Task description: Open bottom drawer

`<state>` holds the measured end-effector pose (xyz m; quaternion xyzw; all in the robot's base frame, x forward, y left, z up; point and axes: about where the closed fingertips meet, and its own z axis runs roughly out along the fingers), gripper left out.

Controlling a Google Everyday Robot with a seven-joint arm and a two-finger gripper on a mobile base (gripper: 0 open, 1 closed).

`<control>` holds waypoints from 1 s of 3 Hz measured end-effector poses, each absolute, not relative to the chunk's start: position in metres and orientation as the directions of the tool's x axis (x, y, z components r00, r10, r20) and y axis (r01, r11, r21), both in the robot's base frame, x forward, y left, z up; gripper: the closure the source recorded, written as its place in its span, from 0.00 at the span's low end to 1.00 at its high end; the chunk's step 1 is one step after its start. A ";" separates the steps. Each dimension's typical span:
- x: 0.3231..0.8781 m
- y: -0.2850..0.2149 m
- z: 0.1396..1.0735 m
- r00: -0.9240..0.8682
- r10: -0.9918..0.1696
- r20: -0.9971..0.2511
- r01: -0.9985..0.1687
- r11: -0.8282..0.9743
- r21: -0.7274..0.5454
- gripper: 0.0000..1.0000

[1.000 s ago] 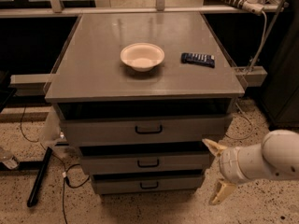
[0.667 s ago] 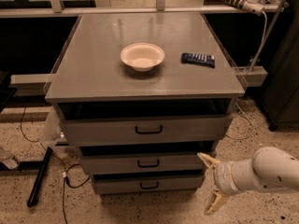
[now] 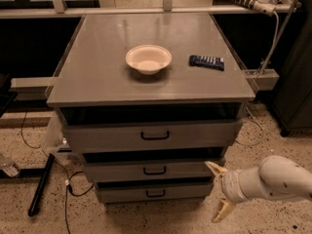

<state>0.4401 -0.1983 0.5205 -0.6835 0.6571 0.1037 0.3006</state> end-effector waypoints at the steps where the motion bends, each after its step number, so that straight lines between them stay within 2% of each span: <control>1: 0.462 -0.210 0.460 0.095 -0.822 -0.562 -0.970 0.051 -0.239 0.00; 3: 0.489 -0.227 0.349 0.012 -0.770 -0.638 -0.971 0.144 -0.192 0.00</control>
Offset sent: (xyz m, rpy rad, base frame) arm 0.0669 -0.0384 -0.1965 0.1060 0.0866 -0.0673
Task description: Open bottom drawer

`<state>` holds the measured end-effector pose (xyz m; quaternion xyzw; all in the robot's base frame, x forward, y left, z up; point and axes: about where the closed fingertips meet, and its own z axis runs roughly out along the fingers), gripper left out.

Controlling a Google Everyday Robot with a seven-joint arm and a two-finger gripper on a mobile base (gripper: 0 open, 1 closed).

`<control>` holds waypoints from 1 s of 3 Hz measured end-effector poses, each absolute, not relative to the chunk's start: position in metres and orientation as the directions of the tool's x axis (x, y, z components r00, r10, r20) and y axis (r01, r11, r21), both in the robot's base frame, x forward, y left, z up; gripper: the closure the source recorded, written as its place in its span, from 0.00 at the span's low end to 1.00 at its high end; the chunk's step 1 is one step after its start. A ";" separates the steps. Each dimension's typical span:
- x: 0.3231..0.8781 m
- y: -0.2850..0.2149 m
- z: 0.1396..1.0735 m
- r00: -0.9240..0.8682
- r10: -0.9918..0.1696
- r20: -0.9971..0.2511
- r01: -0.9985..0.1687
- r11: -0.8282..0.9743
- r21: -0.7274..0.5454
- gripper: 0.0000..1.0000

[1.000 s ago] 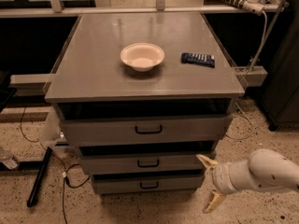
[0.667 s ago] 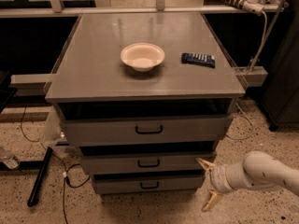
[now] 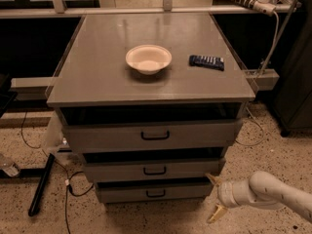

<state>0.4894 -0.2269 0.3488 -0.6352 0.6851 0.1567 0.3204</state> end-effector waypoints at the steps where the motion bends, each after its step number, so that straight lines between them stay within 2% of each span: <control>1: 0.482 -0.207 0.314 0.004 -0.734 -0.679 -0.973 0.154 -0.173 0.00; 3: 0.483 -0.195 0.290 0.064 -0.755 -0.653 -0.973 0.100 -0.210 0.00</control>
Offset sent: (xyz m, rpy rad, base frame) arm -0.0040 0.0154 -0.0273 0.0441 0.0042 -0.0025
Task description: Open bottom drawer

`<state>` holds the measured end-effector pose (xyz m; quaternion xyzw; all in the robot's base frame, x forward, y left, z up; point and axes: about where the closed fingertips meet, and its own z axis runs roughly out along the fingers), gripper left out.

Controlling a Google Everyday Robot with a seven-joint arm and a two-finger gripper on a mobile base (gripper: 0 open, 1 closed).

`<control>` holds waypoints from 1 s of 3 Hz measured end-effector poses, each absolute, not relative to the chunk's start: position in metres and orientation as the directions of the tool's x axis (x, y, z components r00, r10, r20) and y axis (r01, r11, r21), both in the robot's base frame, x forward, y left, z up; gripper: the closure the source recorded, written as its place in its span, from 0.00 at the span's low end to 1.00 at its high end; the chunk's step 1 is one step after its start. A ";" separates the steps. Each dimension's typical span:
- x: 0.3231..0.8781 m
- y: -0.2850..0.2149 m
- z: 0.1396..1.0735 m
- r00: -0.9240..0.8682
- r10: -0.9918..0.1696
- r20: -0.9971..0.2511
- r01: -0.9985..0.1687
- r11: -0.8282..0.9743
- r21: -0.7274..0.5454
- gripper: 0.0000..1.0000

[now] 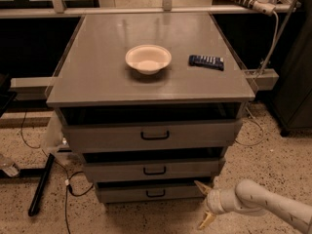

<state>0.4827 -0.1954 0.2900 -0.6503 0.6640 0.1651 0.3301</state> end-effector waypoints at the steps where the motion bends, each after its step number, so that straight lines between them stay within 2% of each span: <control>1: 0.488 -0.186 0.254 0.141 -0.748 -0.649 -0.972 0.020 -0.234 0.00; 3: 0.537 -0.176 0.223 0.314 -0.647 -0.695 -0.941 -0.113 -0.320 0.00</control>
Offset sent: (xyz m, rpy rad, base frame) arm 0.0466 0.0169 -0.0882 0.0920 -0.1004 0.2781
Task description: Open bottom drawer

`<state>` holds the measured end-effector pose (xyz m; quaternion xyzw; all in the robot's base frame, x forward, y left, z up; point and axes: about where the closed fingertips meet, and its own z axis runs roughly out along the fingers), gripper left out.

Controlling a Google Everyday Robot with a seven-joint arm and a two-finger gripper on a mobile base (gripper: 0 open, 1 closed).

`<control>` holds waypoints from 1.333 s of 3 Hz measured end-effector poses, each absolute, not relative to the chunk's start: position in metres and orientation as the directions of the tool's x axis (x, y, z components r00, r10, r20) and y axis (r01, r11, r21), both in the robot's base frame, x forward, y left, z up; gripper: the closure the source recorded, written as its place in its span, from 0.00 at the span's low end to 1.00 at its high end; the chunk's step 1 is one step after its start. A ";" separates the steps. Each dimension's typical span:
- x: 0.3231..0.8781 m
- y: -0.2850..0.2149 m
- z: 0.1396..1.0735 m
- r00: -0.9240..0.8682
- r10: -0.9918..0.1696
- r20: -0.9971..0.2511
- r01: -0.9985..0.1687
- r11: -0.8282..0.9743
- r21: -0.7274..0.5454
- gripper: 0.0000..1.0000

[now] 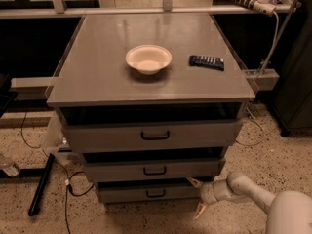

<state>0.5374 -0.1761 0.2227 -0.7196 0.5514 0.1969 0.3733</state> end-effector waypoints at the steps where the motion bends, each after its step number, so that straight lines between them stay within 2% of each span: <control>1: 0.538 -0.173 0.221 0.307 -0.650 -0.696 -0.943 -0.106 -0.316 0.00; 4: 0.565 -0.177 0.212 0.250 -0.690 -0.679 -0.938 0.000 -0.345 0.00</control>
Offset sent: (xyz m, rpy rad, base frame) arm 0.0321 0.0003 -0.0141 0.0173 0.0026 -0.1246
